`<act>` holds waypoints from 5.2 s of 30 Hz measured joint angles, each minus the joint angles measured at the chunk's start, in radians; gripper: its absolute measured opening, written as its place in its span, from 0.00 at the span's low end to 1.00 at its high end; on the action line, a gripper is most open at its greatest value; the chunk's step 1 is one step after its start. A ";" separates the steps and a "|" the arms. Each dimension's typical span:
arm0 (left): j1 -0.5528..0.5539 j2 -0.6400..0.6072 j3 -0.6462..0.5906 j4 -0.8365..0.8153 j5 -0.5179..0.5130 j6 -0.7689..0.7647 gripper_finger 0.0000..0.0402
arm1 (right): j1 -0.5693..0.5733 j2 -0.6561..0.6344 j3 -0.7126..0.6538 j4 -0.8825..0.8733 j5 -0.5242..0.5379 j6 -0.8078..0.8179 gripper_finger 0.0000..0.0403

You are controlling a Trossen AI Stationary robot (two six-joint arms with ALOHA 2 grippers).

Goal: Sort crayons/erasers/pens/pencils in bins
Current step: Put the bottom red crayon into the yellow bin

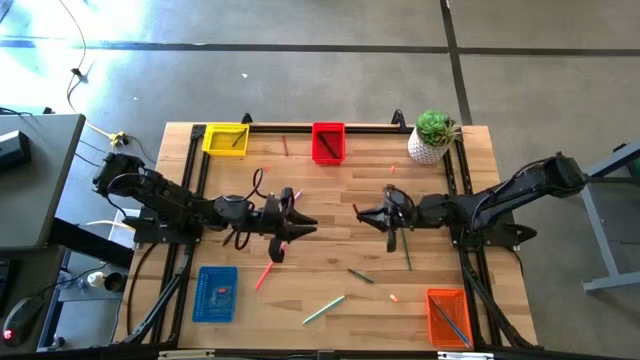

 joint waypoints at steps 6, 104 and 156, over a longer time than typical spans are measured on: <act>-0.045 0.077 0.104 -0.006 0.020 0.077 0.31 | 0.099 0.051 0.000 0.178 0.013 -0.130 0.03; -0.071 0.299 0.352 -0.063 -0.013 0.287 0.02 | 0.213 0.291 0.145 0.255 0.098 -0.305 0.10; 1.166 0.072 0.347 -1.288 -0.191 0.391 0.01 | 0.233 0.292 0.143 0.087 0.464 -0.167 0.00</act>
